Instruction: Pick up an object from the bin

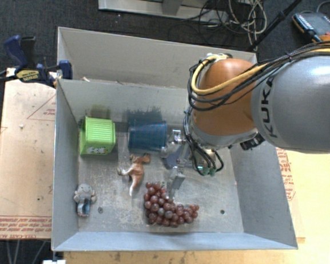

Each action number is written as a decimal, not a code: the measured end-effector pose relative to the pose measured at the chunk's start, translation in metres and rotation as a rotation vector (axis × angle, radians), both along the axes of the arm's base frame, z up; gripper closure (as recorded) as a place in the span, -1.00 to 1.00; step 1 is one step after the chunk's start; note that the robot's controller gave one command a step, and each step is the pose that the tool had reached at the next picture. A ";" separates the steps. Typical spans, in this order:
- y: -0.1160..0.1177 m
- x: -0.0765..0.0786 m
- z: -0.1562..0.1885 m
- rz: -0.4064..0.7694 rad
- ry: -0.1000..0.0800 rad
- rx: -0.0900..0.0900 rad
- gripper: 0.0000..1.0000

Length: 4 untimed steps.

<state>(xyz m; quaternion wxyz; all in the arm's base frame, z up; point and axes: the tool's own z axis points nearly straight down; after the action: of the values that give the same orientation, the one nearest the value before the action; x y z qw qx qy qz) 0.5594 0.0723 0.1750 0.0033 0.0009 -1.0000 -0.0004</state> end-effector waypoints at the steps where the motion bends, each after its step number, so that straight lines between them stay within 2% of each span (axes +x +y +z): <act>1: 0.000 0.002 0.004 -0.001 -0.007 0.000 -1.00; 2: 0.011 -0.018 -0.032 -0.071 -0.013 0.000 -1.00; 3: 0.003 -0.021 -0.098 -0.057 -0.012 0.008 1.00; 4: 0.003 -0.020 -0.098 -0.057 -0.012 0.008 1.00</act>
Offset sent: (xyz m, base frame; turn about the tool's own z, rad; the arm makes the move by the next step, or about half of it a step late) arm -0.0609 0.0341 -0.1050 0.1961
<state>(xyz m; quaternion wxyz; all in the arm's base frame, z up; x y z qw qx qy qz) 0.5389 0.0752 0.0768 -0.0027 -0.0275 -0.9996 -0.0045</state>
